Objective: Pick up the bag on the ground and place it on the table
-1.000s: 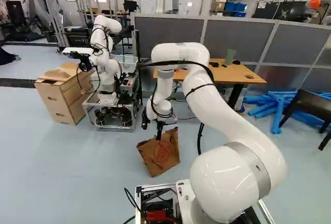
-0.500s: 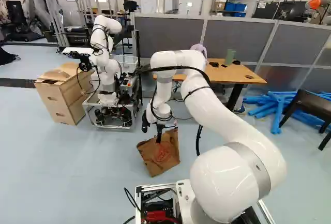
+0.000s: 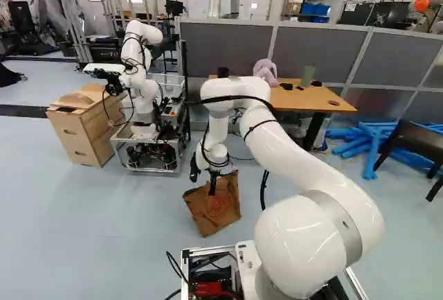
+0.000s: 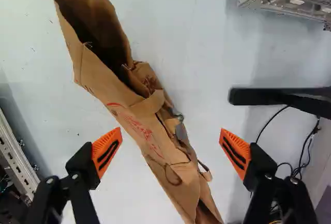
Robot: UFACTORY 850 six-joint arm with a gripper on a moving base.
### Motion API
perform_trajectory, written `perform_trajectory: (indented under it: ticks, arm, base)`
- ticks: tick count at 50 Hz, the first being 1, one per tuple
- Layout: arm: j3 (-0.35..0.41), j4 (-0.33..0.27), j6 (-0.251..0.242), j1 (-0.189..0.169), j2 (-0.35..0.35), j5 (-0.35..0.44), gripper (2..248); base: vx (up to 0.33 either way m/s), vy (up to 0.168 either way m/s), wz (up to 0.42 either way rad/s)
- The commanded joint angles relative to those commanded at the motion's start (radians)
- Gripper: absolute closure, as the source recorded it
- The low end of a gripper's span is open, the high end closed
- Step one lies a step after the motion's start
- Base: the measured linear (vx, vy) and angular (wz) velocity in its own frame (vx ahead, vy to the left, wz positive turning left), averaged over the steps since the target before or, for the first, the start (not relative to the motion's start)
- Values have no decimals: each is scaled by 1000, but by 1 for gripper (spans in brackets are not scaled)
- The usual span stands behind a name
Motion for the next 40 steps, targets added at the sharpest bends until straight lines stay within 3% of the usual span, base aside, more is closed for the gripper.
perform_trajectory:
  ticks: [40]
  arm:
    - [-137, 0, 0, 0, -151, 0, 3]
  base:
    - [0, 0, 0]
